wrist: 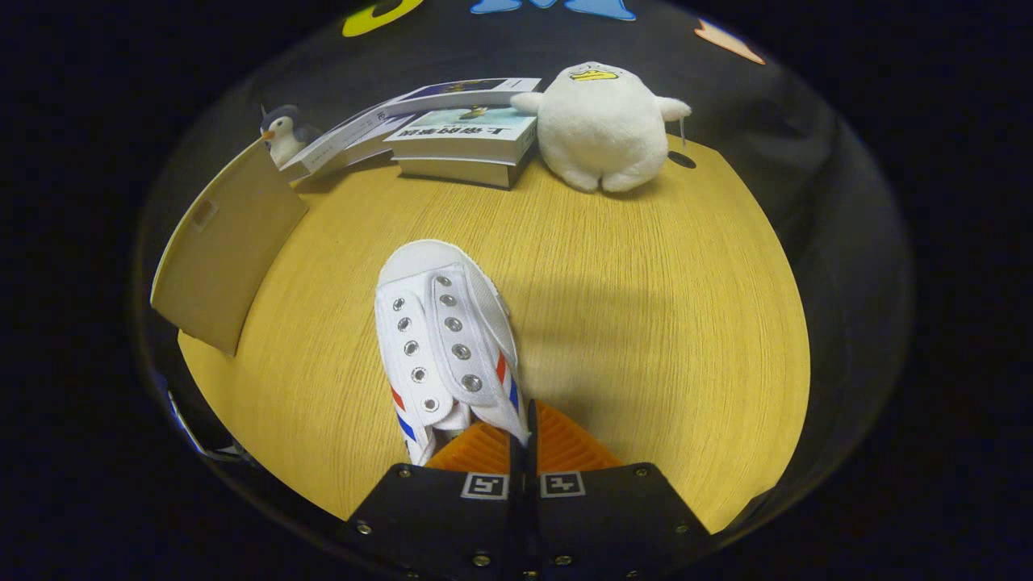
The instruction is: Open the storage box then place both shoes into the box .Put the left shoe in first, then the right shoe, with the right side of both shoes facing outward in a uniform manner.
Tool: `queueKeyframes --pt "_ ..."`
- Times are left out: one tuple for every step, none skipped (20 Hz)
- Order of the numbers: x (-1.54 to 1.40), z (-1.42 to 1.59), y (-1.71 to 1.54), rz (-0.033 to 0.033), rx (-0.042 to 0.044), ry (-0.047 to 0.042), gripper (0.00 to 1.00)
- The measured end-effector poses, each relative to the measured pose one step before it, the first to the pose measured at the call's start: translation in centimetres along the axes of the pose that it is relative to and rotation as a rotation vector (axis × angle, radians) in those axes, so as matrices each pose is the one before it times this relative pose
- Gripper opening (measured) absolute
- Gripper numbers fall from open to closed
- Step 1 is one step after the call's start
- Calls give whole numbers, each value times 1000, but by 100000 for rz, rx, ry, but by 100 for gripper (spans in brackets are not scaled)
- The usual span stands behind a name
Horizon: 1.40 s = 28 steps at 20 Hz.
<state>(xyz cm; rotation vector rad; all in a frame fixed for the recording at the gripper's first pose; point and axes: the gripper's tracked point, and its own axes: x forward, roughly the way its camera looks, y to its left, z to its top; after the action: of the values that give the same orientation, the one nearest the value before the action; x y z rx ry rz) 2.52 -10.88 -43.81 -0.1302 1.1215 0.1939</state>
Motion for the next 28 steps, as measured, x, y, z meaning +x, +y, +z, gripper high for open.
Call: queueKeyframes --pt "-324 -140 861 4878 4404 48 0" --pt "-326 -50 692 4197 4941 -617 0" --pt "-347 195 682 3167 4386 -1313 0" --pt "-328 202 561 1821 3243 -1114 0" --pt "-333 209 581 1436 2185 -615 0" --pt "-154 -75 651 1844 1098 355 0" --pt "-73 88 602 1913 1013 -316 0" --pt "-17 159 460 1910 2151 -416 0" --pt "-125 246 523 1940 2778 -643 0" --pt "-200 259 572 1912 2269 -1067 0" --pt "-194 210 537 1506 1033 -317 0" --pt "-233 160 524 1001 -170 -225 0" --pt "-235 282 406 587 -437 -511 0" --pt "-101 230 391 468 -672 -110 0" --pt "-330 460 490 1323 162 -1199 0" --pt "-186 466 601 1761 1576 -1099 0" --pt "94 206 398 640 1104 419 0" --pt "58 -62 -156 -1123 -1899 316 0" --pt "284 -254 -519 -2290 -3589 594 0" --pt "397 -643 -373 -1578 -2355 1139 0" --pt "242 -503 -468 -1364 -1204 166 0" --pt "273 -476 -612 -1654 -215 -2 0" --pt "294 -518 -437 -1167 625 522 0" --pt "240 -519 -259 -781 -80 681 0" --pt "196 -415 -362 -1651 -1713 963 0" --pt "95 -352 -249 -1652 -2750 865 0" --pt "198 -15 -243 -2115 -3659 288 0" --pt "130 77 -263 -1895 -3864 -329 0"
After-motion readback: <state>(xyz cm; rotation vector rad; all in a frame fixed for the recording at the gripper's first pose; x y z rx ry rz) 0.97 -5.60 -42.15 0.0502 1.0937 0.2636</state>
